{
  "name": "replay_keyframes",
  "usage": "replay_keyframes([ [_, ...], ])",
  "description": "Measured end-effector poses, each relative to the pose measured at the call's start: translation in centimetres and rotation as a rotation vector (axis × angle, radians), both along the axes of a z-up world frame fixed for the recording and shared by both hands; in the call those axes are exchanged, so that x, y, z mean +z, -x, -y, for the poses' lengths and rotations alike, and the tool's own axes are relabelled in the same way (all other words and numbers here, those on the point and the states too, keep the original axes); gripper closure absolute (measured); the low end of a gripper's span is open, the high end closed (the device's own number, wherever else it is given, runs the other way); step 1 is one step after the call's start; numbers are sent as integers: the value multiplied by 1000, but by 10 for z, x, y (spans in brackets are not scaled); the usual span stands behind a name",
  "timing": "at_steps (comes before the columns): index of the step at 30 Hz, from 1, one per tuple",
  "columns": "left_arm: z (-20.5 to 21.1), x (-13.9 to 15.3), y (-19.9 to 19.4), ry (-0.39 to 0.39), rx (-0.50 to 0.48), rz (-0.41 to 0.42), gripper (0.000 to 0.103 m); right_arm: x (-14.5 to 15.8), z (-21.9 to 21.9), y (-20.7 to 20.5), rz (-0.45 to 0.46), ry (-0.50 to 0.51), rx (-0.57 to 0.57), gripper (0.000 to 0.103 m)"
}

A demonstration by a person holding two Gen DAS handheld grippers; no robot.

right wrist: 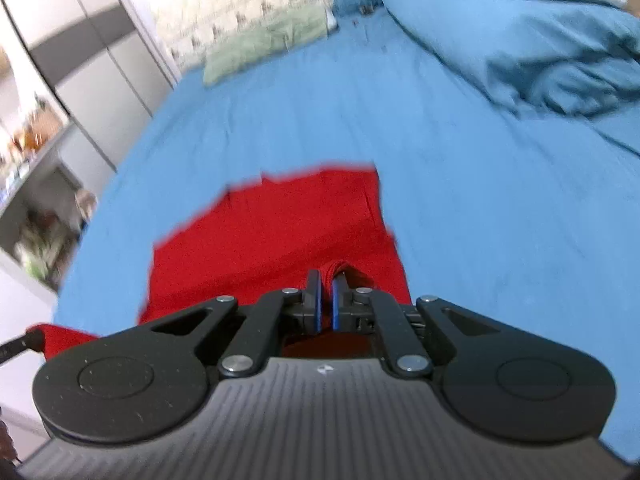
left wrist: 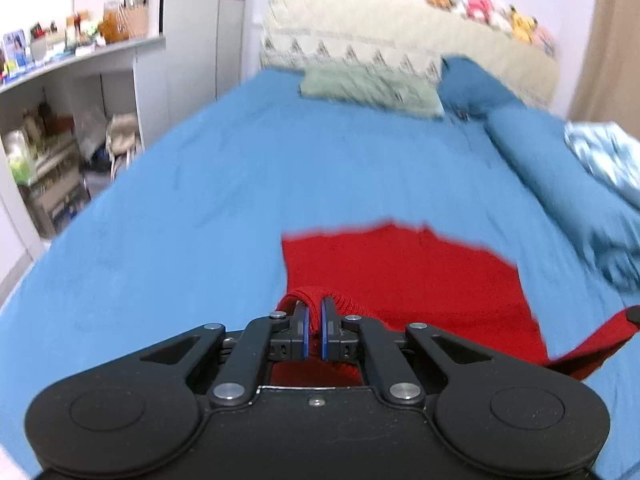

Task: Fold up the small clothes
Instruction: 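Grasp the sweater hem with both grippers, then fold the hem up toward the collar with both grippers and release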

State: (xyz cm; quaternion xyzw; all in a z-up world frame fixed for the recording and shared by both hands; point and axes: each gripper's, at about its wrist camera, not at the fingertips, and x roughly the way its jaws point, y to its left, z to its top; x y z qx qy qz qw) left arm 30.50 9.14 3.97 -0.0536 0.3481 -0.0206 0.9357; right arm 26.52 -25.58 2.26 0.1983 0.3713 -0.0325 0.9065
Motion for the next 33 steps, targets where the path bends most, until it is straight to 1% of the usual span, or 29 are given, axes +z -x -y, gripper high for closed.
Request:
replay_keyframes([
  [3,9,0,-62,0,38,59,98,5,15,-67,36,-18,-17,83],
  [5,17,-15,-111,-14,58,85,98,-4,24,-113,46,-46,-37,83],
  [6,17,-25,-130,-8,67,85,98,-12,28,-134,43,-59,-44,83],
  [8,17,-53,-178,21,103,61,98,-37,32,-176,35,-83,-57,83],
  [10,16,-91,-219,45,143,11,98,-74,33,-220,9,-85,-58,83],
  [11,18,-111,-236,38,145,-16,98,-95,32,-238,-15,-75,-59,83],
  [13,22,-145,-258,3,136,-54,98,-133,31,-264,-46,-55,-73,83],
  [14,22,-156,-263,-14,133,-66,98,-151,32,-275,-64,-55,-86,83],
  [15,22,-164,-267,-28,134,-78,98,-163,33,-282,-74,-54,-100,83],
  [18,21,-172,-274,-29,122,-83,97,-177,41,-294,-61,-86,-136,83],
  [19,19,-171,-277,-30,121,-84,92,-177,43,-297,-53,-89,-135,82],
  [20,19,-169,-278,-35,126,-84,91,-174,42,-301,-41,-83,-125,79],
  [21,18,-165,-278,-32,131,-81,79,-170,42,-302,-31,-70,-119,76],
  [22,17,-159,-278,-28,132,-73,55,-166,41,-301,-28,-52,-118,59],
  [23,18,-151,-275,-29,126,-53,45,-162,40,-300,-22,-40,-116,34],
  [24,20,-143,-270,-41,121,-29,36,-156,39,-294,-3,-24,-111,26],
  [25,21,-135,-261,-57,113,-9,36,-150,36,-290,20,0,-100,20],
  [26,24,-131,-253,-65,92,-5,36,-142,28,-283,35,26,-69,20],
  [28,32,-126,-233,-71,37,-25,35,-135,13,-273,37,35,-3,20],
  [30,41,-134,-216,-59,-22,-77,33,-139,-5,-260,19,44,60,16],
  [31,44,-141,-209,-50,-35,-105,33,-145,-14,-255,1,52,86,14],
  [33,49,-159,-199,-32,-52,-165,32,-158,-24,-248,-34,58,104,12],
])
